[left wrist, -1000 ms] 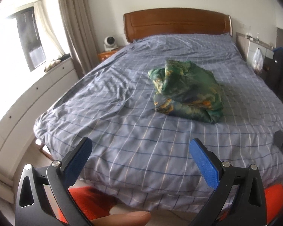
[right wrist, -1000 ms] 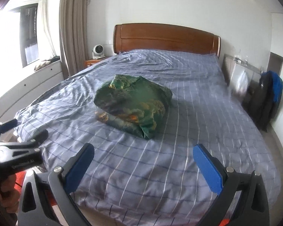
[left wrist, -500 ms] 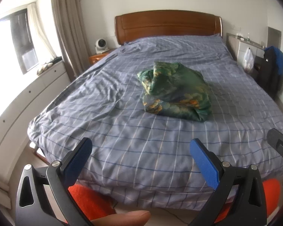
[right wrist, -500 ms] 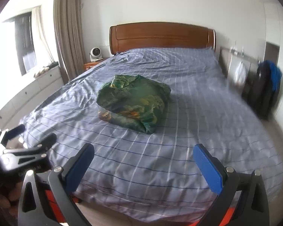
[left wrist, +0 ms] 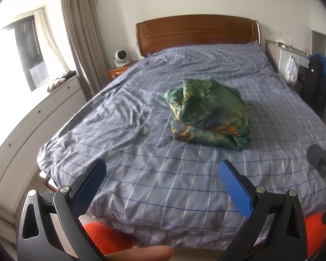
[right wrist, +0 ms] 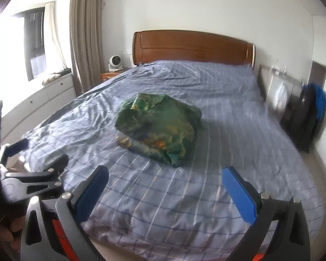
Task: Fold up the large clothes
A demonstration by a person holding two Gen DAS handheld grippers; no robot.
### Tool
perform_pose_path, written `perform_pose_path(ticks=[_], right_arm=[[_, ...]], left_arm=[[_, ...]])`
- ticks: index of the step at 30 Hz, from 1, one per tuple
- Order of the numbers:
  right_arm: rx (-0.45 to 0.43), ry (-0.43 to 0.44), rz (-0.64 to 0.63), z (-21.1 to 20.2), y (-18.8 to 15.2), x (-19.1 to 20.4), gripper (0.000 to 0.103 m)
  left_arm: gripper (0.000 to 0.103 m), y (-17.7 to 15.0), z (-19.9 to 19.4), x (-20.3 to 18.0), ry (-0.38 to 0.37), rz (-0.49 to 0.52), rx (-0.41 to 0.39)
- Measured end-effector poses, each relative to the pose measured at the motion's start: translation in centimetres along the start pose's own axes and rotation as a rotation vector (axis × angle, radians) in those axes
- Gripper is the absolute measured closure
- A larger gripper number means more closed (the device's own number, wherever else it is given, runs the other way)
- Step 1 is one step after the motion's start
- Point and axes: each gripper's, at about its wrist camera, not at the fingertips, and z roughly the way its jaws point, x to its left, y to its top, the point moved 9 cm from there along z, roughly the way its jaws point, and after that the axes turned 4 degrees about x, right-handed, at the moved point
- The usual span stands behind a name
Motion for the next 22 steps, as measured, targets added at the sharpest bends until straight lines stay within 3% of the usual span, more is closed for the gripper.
perform_pose_path(ticks=[7, 22], right_arm=[[0.094, -0.014, -0.019, 2.5, -2.1, 1.5, 0.0], [0.105, -0.045, -0.027, 2.8, -2.5, 1.0, 0.0]], left_arm=[[0.0, -0.8, 1.0, -0.2, 0.0, 0.013, 0.04], [0.0, -1.5, 1.5, -1.2, -0.021, 0.029, 0.033]])
